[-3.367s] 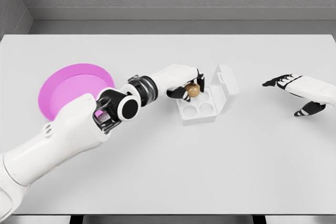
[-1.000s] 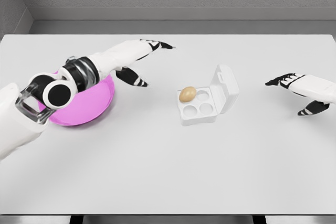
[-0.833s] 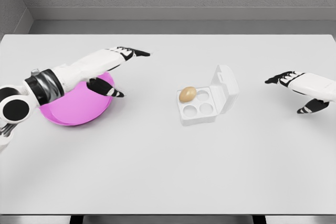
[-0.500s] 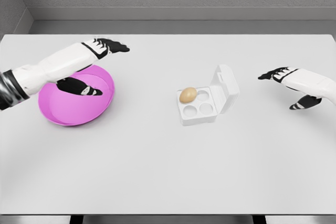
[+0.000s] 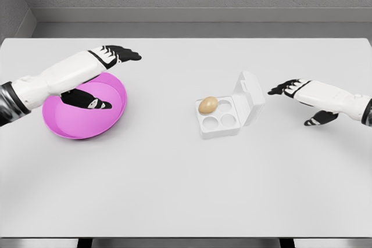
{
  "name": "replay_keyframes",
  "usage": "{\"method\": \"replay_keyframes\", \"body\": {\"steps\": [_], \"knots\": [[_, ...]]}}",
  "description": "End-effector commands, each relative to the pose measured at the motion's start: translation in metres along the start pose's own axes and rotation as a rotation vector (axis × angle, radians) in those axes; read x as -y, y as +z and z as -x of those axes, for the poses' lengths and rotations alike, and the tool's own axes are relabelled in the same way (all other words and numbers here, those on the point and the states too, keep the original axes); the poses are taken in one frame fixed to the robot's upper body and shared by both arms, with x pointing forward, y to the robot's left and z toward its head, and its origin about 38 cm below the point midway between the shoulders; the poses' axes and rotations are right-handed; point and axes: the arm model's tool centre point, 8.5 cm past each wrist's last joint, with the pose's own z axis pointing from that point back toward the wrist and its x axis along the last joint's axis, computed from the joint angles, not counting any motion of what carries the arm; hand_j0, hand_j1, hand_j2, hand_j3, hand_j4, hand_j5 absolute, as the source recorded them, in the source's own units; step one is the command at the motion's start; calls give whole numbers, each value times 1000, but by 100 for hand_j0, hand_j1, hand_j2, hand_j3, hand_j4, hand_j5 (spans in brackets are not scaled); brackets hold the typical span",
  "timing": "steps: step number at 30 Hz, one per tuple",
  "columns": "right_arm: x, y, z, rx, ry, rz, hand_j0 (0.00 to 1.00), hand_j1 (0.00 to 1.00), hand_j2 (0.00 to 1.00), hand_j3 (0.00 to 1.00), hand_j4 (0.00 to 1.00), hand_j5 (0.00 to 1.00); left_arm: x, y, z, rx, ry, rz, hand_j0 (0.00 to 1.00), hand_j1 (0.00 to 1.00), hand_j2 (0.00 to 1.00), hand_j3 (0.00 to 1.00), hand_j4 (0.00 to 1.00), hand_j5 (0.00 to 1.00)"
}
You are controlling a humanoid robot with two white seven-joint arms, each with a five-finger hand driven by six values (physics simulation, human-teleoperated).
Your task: Pack egg into the box and close the box lid
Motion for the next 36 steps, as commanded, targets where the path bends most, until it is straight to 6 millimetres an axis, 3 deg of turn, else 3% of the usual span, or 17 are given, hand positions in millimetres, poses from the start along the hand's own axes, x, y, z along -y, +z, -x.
{"method": "replay_keyframes", "body": {"steps": [1,22,36], "knots": [[1,-2,-5,16,3,3,100,100,100,100,100,100,0,-1,0,1,5,-4,100,100,100,100,100,100],[13,-13,-33,105,53,14,100,100,100,100,100,100,-10,4,3,-16,-11,-30,100,100,100,100,100,100],[27,-19,-66,195,111,39,100,100,100,100,100,100,-11,4,3,-16,-12,-31,100,100,100,100,100,100]]}}
